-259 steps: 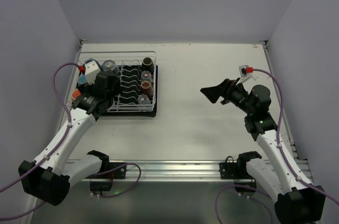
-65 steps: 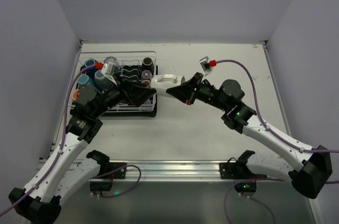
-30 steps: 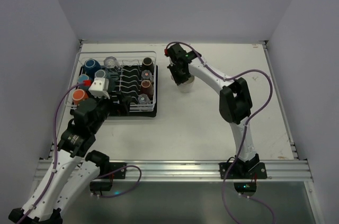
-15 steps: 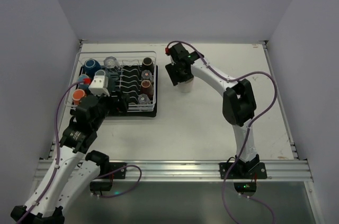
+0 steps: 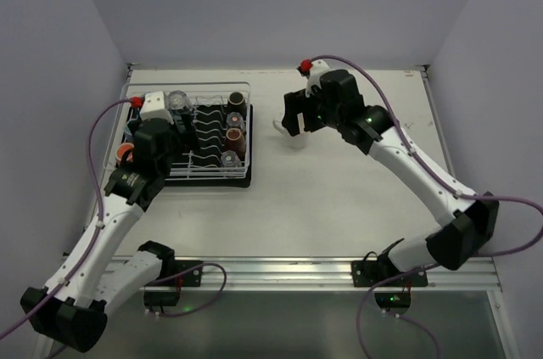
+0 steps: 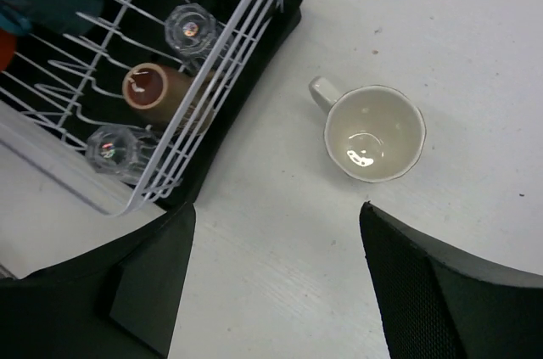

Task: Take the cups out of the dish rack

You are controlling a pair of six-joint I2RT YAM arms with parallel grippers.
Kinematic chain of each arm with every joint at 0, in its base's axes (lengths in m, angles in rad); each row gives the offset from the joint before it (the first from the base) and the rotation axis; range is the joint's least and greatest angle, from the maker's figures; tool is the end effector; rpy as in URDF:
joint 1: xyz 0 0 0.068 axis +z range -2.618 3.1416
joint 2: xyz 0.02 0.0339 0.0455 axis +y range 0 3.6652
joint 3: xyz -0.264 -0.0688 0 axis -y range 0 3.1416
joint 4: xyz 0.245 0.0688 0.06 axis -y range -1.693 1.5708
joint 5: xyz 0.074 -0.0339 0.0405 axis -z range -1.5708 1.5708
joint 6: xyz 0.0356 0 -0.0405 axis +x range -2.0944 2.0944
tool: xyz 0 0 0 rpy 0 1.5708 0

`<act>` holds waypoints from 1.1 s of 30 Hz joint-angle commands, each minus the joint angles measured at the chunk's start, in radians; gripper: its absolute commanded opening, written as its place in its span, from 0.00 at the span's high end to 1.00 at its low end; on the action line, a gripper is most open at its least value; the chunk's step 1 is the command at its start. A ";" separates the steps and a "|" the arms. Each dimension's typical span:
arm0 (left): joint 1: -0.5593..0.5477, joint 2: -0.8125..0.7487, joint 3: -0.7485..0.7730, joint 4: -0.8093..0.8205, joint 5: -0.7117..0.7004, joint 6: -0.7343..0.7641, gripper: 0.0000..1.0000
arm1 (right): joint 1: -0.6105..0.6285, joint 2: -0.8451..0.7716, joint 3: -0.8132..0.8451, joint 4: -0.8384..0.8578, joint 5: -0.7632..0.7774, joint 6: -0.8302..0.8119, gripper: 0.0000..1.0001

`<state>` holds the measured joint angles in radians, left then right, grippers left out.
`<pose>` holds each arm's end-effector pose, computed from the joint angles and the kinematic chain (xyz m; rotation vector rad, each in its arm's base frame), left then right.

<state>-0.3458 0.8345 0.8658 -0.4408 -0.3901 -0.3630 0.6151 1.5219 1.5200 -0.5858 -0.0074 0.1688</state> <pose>0.1775 -0.0496 0.3342 -0.2671 1.9304 -0.0819 0.2803 0.1984 0.3760 -0.4899 2.1393 0.4563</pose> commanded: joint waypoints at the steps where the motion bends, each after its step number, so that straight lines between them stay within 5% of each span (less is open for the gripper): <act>1: 0.031 0.099 0.091 0.040 -0.136 -0.054 0.01 | 0.005 -0.156 -0.170 0.202 -0.111 0.046 0.20; 12: 0.238 0.386 0.203 0.048 0.013 -0.031 0.08 | -0.005 -0.233 -0.277 0.248 -0.112 0.063 0.21; 18: 0.323 0.434 0.167 0.079 0.163 0.059 0.03 | -0.012 -0.238 -0.273 0.248 -0.115 0.063 0.21; 25: 0.326 0.561 0.249 0.053 0.256 0.162 0.02 | -0.012 -0.223 -0.265 0.261 -0.126 0.067 0.21; 33: 0.327 0.610 0.279 0.073 0.203 0.228 0.00 | -0.012 -0.206 -0.264 0.262 -0.148 0.072 0.21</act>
<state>-0.0219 1.4387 1.0924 -0.4057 -0.1825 -0.1955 0.6056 1.3178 1.2346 -0.3660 -0.1299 0.2283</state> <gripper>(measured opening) 0.997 0.792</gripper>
